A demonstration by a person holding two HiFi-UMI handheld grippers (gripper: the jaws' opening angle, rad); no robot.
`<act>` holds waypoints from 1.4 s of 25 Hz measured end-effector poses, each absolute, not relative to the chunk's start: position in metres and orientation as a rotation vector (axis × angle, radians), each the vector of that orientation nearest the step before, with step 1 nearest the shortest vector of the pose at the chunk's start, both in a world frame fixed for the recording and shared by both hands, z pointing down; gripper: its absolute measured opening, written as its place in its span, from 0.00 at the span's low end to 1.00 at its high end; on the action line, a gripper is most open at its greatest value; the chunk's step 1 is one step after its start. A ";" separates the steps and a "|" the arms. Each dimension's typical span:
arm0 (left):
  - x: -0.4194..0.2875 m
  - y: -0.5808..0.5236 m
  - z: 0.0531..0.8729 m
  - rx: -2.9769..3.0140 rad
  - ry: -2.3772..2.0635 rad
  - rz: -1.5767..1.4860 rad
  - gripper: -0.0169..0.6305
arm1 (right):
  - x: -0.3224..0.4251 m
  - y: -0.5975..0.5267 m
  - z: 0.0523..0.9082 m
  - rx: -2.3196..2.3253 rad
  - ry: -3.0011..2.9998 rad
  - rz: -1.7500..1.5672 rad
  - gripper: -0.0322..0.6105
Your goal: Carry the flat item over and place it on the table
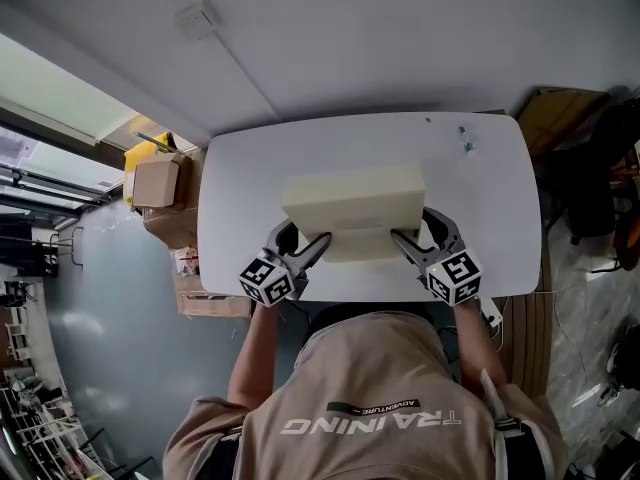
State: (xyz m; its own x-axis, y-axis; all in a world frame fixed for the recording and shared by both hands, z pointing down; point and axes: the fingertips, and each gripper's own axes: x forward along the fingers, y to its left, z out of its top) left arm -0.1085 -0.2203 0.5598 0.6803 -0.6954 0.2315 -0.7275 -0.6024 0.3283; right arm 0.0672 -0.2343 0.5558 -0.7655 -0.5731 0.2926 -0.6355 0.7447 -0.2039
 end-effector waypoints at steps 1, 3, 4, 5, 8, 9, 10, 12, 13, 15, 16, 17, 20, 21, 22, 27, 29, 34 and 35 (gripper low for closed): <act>-0.107 -0.227 0.563 2.486 -1.112 0.112 0.49 | 0.069 -0.241 0.558 0.964 -2.733 0.447 0.50; -0.105 -0.238 0.571 2.459 -1.096 0.122 0.49 | 0.070 -0.251 0.565 0.976 -2.719 0.472 0.50; -0.106 -0.241 0.575 2.448 -1.084 0.131 0.49 | 0.070 -0.254 0.568 0.981 -2.711 0.484 0.50; -0.107 -0.245 0.577 2.442 -1.074 0.140 0.49 | 0.069 -0.257 0.570 0.984 -2.706 0.494 0.50; -0.109 -0.262 0.580 2.441 -1.055 0.150 0.49 | 0.067 -0.271 0.574 0.999 -2.695 0.521 0.50; -0.108 -0.268 0.582 2.442 -1.050 0.153 0.49 | 0.068 -0.277 0.577 1.005 -2.687 0.531 0.50; -0.108 -0.274 0.585 2.442 -1.044 0.157 0.49 | 0.068 -0.282 0.580 1.012 -2.677 0.541 0.50; -0.108 -0.284 0.592 2.438 -1.029 0.166 0.49 | 0.068 -0.289 0.587 1.025 -2.652 0.564 0.50; -0.109 -0.288 0.595 2.432 -1.019 0.170 0.49 | 0.067 -0.292 0.590 1.028 -2.639 0.579 0.50; -0.111 -0.296 0.603 2.410 -1.002 0.176 0.49 | 0.064 -0.299 0.597 1.030 -2.617 0.611 0.50; -0.113 -0.301 0.607 2.399 -0.997 0.179 0.50 | 0.062 -0.304 0.601 1.028 -2.604 0.622 0.50; -0.115 -0.307 0.612 2.388 -0.993 0.183 0.50 | 0.060 -0.310 0.604 1.024 -2.592 0.627 0.50; -0.120 -0.323 0.623 2.352 -0.989 0.175 0.50 | 0.055 -0.329 0.614 0.997 -2.564 0.649 0.50; -0.121 -0.327 0.626 2.337 -0.991 0.167 0.50 | 0.054 -0.335 0.617 0.984 -2.557 0.675 0.50; -0.123 -0.333 0.628 2.322 -0.993 0.161 0.50 | 0.052 -0.341 0.620 0.975 -2.552 0.707 0.50; -0.130 -0.368 0.642 2.255 -0.994 0.121 0.50 | 0.048 -0.374 0.637 0.995 -2.527 0.831 0.50; -0.132 -0.379 0.645 2.240 -0.988 0.109 0.50 | 0.047 -0.384 0.640 1.004 -2.519 0.853 0.50; -0.135 -0.406 0.658 2.195 -0.989 0.095 0.50 | 0.045 -0.408 0.653 0.983 -2.491 0.914 0.50; -0.135 -0.409 0.661 2.181 -0.991 0.093 0.50 | 0.045 -0.411 0.656 0.976 -2.481 0.929 0.50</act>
State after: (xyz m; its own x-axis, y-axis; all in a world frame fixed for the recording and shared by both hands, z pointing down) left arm -0.1355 -0.4090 0.6611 0.7009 -0.6264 0.3411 -0.6788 -0.4388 0.5889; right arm 0.0454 -0.4110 0.6563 -0.7167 -0.4891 0.4971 -0.6953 0.5559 -0.4555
